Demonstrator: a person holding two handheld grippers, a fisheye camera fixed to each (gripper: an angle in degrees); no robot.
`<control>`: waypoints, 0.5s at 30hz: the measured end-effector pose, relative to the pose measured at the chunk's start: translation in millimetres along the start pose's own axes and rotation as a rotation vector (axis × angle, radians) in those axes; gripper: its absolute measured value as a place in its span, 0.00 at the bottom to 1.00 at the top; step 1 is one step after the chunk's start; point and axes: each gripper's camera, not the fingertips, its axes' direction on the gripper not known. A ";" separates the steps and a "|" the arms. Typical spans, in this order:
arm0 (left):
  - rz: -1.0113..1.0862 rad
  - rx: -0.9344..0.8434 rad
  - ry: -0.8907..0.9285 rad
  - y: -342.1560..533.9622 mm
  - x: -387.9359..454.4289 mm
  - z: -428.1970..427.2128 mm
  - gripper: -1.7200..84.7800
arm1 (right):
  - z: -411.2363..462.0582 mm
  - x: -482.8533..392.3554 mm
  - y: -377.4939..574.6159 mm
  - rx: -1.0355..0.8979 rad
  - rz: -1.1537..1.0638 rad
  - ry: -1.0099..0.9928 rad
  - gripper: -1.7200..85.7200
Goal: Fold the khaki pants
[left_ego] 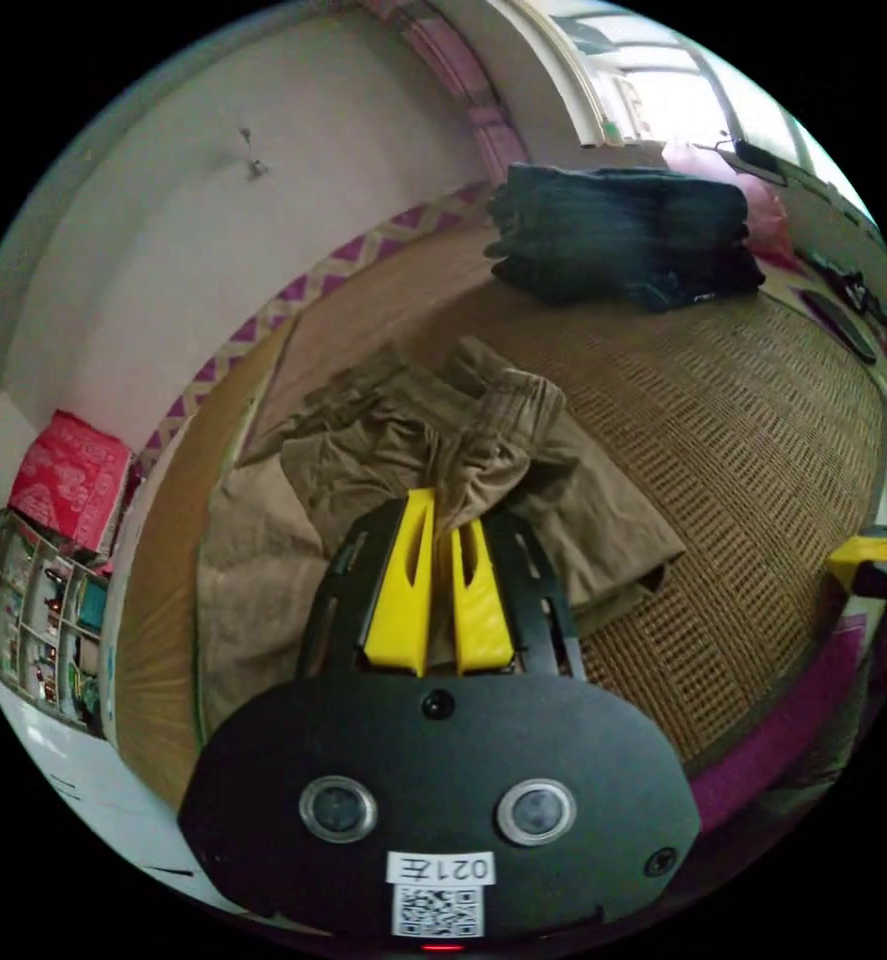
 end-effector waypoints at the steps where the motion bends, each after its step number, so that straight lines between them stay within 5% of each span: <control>1: -0.013 0.034 -0.022 -3.7 4.0 -5.5 0.01 | -4.9 7.6 0.0 0.007 0.009 -0.016 0.01; 15: 0.063 0.080 0.162 -7.1 11.5 39.9 0.08 | -18.1 21.1 -54.0 0.063 -0.052 -0.088 0.03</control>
